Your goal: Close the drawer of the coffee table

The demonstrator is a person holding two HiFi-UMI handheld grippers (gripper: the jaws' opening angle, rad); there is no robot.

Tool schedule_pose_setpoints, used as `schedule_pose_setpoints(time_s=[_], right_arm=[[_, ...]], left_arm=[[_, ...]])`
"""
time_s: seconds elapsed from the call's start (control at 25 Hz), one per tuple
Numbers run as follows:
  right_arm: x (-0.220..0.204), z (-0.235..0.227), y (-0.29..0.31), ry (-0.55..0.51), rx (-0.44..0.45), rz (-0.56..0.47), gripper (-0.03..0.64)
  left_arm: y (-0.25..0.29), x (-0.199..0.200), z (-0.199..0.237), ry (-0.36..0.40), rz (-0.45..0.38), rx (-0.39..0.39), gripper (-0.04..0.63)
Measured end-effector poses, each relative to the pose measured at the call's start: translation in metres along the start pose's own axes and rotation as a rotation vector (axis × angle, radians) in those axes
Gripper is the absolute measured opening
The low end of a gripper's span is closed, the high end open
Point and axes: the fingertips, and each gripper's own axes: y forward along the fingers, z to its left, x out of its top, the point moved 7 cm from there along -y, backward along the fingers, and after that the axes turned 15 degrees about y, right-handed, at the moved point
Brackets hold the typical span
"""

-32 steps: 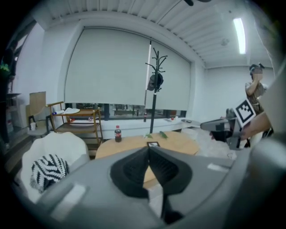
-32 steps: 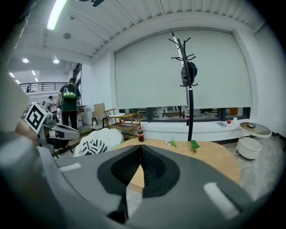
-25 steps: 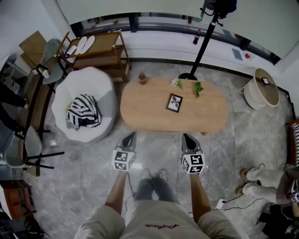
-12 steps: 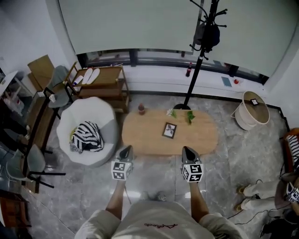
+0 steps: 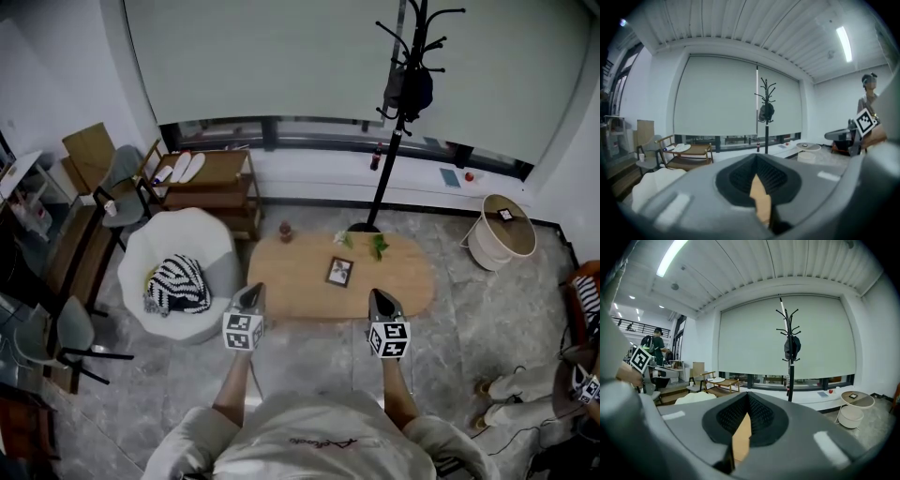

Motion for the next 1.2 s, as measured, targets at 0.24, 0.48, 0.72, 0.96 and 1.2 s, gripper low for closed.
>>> schedule_pose_setpoints(time_s=[0.24, 0.48, 0.72, 0.96, 1.2], right_arm=[[0.001, 0.006, 0.0, 0.005, -0.002, -0.009, 0.005], [0.007, 0.008, 0.002, -0.001, 0.003, -0.014, 0.005], [0.012, 0.011, 0.005, -0.009, 0.009, -0.022, 0.005], [0.014, 0.012, 0.007, -0.013, 0.016, -0.026, 0.005], [0.011, 0.015, 0.007, -0.001, 0.021, -0.031, 0.005]], left_arm=[[-0.002, 0.008, 0.007, 0.014, -0.012, -0.003, 0.003], [0.0, 0.012, 0.005, 0.018, -0.017, -0.005, 0.003], [0.0, 0.011, 0.007, 0.01, -0.022, -0.003, 0.003], [0.0, 0.012, 0.009, 0.006, -0.027, 0.006, 0.003], [-0.004, 0.008, 0.01, 0.0, -0.02, 0.008, 0.002]])
